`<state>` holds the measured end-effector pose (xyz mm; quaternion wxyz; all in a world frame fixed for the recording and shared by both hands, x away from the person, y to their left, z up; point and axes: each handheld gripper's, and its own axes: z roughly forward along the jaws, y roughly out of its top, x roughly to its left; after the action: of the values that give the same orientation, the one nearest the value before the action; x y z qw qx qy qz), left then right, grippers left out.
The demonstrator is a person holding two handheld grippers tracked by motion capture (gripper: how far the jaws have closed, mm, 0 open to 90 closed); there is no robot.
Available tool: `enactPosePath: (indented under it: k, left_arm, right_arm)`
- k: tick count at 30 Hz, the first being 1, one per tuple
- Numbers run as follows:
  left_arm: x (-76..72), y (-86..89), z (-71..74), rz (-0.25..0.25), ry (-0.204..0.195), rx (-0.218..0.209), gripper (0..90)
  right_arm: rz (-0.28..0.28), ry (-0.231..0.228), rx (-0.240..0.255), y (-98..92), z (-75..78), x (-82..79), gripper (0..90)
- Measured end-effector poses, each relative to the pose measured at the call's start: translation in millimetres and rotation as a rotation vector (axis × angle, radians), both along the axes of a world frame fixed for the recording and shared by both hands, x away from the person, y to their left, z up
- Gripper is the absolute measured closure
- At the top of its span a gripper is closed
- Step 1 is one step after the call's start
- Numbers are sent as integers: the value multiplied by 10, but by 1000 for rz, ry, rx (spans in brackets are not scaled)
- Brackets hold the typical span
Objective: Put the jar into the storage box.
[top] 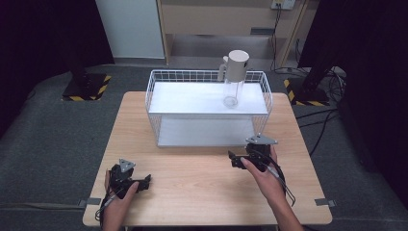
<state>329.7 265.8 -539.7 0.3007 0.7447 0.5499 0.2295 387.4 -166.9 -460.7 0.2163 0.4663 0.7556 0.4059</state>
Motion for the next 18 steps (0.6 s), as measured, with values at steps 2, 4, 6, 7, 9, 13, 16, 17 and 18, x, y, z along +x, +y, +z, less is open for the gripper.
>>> enactPosePath:
  k: [2,4,6,7,9,13,16,17,18]
  left_arm:
    - [0,0,0,0,0,0,0]
    - [0,0,0,0,0,0,0]
    - [0,0,0,0,0,0,0]
    - [0,0,0,0,0,0,0]
    - [0,0,0,0,0,0,0]
    - [0,0,0,0,0,0,0]
    - [0,0,0,0,0,0,0]
    - [0,0,0,0,0,0,0]
    - [0,0,0,0,0,0,0]
  right_arm:
    - [-1,7,-1,-3,-30,-1,24]
    - [2,11,-3,-4,-58,-5,24]
    - [2,16,-3,-6,-82,-8,24]
    - [-1,20,0,-6,-99,-13,24]
    - [1,25,-2,-8,-135,-22,24]
    - [3,38,-3,-9,-196,-38,25]
    - [5,43,-5,-10,-227,-46,25]
    - [4,44,-4,-9,-239,-48,25]
    - [5,48,-4,-6,-252,-52,25]
